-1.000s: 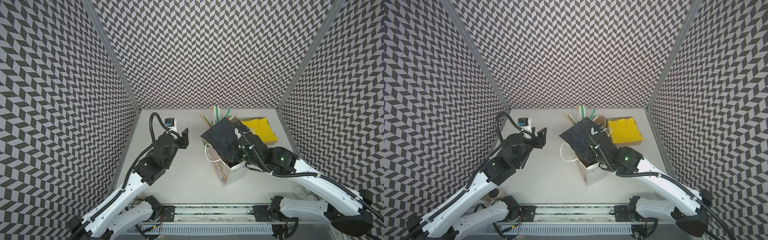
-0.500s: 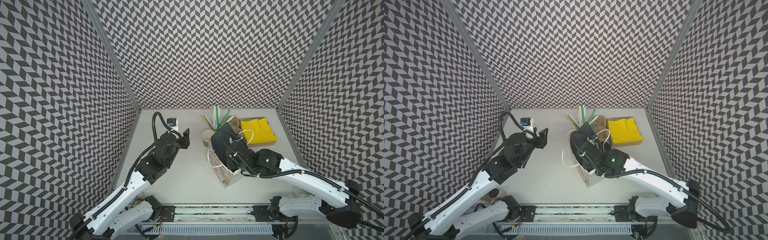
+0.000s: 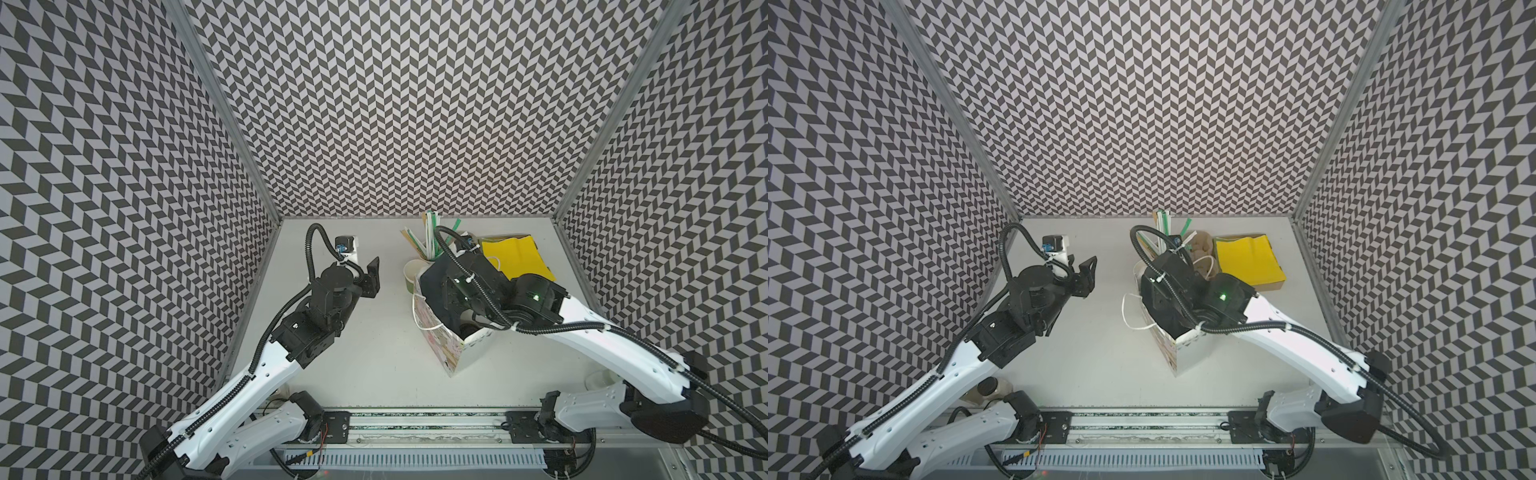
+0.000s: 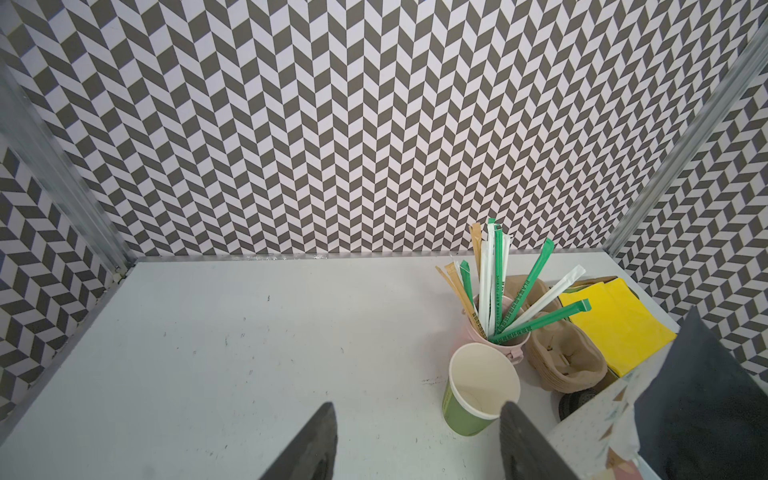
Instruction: Pack the takeout coffee
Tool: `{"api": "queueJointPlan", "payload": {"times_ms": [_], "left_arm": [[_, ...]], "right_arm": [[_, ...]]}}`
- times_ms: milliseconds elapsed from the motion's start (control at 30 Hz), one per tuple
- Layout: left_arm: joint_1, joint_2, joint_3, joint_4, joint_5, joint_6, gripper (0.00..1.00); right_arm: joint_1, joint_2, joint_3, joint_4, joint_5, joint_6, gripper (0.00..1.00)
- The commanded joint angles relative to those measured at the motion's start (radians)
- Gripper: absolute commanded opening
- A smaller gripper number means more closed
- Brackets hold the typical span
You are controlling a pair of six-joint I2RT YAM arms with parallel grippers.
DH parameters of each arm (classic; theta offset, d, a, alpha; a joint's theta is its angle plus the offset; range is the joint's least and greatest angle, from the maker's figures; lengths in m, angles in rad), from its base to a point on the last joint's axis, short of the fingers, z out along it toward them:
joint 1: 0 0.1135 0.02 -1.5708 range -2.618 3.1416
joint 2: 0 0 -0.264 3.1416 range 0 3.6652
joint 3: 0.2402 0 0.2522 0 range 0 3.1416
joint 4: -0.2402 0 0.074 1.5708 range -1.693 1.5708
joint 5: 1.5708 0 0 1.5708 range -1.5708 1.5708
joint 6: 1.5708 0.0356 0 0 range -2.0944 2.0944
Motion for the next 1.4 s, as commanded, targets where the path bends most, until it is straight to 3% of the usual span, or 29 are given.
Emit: {"api": "queueJointPlan", "payload": {"times_ms": [0,67,133,233,433,567,700,767,900,967,1033,1100,1200,1367], "left_arm": [[0.005,0.002,0.000,0.012,0.001,0.012,0.63],[0.005,0.001,-0.004,0.015,0.001,0.014,0.64],[0.006,0.000,-0.010,0.018,0.000,0.015,0.67],[0.005,0.002,-0.014,0.023,-0.022,0.013,0.80],[0.018,0.003,-0.001,0.030,-0.072,0.011,1.00],[0.034,0.002,-0.002,0.050,-0.111,0.016,1.00],[0.080,0.027,-0.007,0.061,-0.160,-0.001,1.00],[0.137,0.041,-0.015,0.059,-0.155,-0.031,1.00],[0.299,0.052,-0.069,0.100,-0.065,-0.133,1.00],[0.386,0.074,-0.078,0.102,0.048,-0.186,1.00],[0.429,0.115,-0.074,0.100,0.075,-0.187,1.00],[0.439,0.160,-0.083,0.122,0.005,-0.159,1.00],[0.451,0.210,-0.137,0.208,-0.091,-0.128,1.00],[0.486,0.278,-0.346,0.521,-0.197,-0.035,1.00]], "right_arm": [[-0.093,-0.010,-0.029,0.096,-0.079,-0.062,0.43],[-0.128,0.003,-0.038,0.111,-0.151,-0.089,0.43],[-0.131,0.013,-0.026,0.089,-0.142,-0.093,0.43],[-0.128,0.012,0.080,0.020,-0.150,-0.117,0.47],[-0.114,-0.149,0.130,0.146,-0.036,-0.221,0.70],[-0.134,-0.242,0.062,0.250,0.019,-0.264,0.86],[-0.267,-0.256,0.014,0.275,0.056,-0.268,0.91],[-0.368,-0.285,-0.068,0.338,0.093,-0.257,0.99],[-0.569,-0.367,-0.306,0.604,0.120,-0.242,0.99],[-0.640,-0.386,-0.427,0.739,0.098,-0.253,0.99],[-0.715,-0.383,-0.518,0.828,0.039,-0.227,0.99],[-0.765,-0.368,-0.597,0.916,0.024,-0.217,0.99],[-0.784,-0.328,-0.740,1.121,0.033,-0.348,0.99],[-0.786,-0.226,-1.001,1.443,0.116,-0.467,0.99]]}}
